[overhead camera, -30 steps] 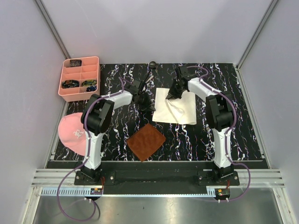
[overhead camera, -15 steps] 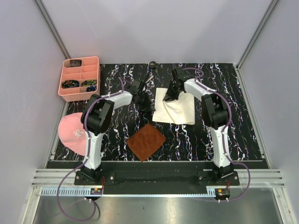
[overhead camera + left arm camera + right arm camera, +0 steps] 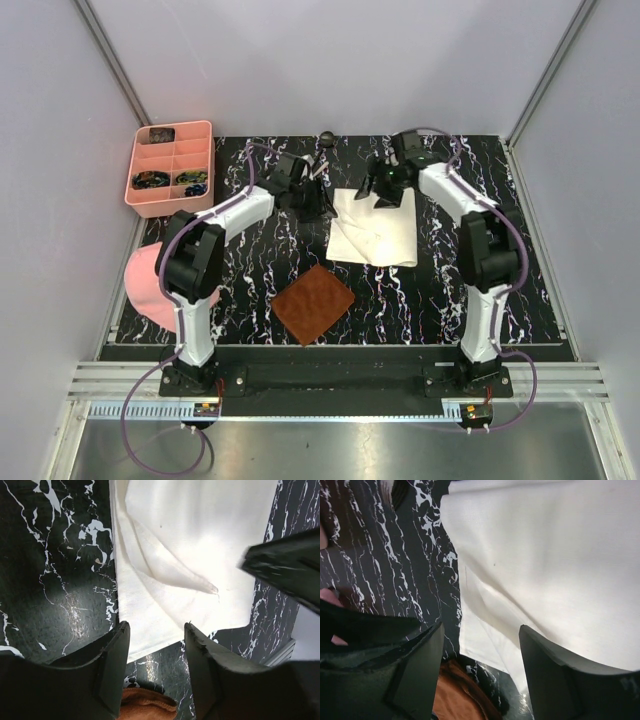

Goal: Fold the napkin into a case and place the utensils inside
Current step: Fold the rectangle-folded napkin at the center of the board, then smooth out the square-folded napkin at the center of the board.

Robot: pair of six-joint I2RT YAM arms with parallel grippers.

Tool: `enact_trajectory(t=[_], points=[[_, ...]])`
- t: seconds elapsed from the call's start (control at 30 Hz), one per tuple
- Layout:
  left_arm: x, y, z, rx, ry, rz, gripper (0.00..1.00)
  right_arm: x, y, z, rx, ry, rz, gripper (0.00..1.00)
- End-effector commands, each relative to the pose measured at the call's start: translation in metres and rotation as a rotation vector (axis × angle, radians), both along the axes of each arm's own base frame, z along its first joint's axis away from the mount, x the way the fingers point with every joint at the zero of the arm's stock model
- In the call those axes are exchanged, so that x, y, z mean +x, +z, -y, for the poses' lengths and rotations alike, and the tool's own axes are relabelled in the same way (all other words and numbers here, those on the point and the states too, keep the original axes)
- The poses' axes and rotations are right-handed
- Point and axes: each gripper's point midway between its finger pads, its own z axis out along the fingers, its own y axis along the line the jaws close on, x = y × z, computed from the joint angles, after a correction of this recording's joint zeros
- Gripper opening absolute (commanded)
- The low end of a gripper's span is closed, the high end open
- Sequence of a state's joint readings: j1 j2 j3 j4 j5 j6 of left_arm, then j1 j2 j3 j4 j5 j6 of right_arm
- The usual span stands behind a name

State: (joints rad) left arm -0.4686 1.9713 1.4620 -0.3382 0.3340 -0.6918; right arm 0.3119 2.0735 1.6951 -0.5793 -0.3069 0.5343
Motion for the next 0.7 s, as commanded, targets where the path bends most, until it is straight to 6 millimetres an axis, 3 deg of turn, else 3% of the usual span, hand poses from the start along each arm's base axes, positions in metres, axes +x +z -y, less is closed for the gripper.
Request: enact_trajectory(t=[0.0, 0.07, 0.2, 0.37, 0.43, 0.53, 0.6, 0.67], points=[[0.007, 0.02, 0.007, 0.011, -0.091, 0.081, 0.52, -0.021, 0.026, 0.032, -0.019, 0.064, 0.072, 0.71], [0.011, 0.024, 0.013, 0.011, -0.118, 0.089, 0.53, -0.037, 0.01, 0.042, -0.041, 0.077, 0.033, 0.71], [0.006, 0.028, 0.023, 0.029, -0.149, 0.096, 0.5, -0.045, -0.004, 0.043, -0.012, 0.084, 0.052, 0.64], [-0.01, 0.013, 0.007, 0.092, -0.09, 0.055, 0.29, -0.052, -0.013, 0.037, 0.029, 0.102, 0.045, 0.51], [-0.017, 0.0, 0.001, 0.116, -0.087, 0.029, 0.25, -0.057, -0.019, 0.037, 0.034, 0.103, 0.045, 0.46], [-0.026, -0.013, -0.004, 0.127, -0.081, -0.009, 0.18, -0.065, -0.023, 0.026, 0.115, 0.118, 0.032, 0.49], [-0.031, -0.016, -0.005, 0.123, -0.081, -0.017, 0.18, -0.067, -0.023, 0.017, 0.188, 0.117, 0.04, 0.59], [-0.031, -0.009, -0.007, 0.119, -0.076, 0.002, 0.18, -0.075, -0.027, 0.01, 0.251, 0.116, 0.013, 0.63]])
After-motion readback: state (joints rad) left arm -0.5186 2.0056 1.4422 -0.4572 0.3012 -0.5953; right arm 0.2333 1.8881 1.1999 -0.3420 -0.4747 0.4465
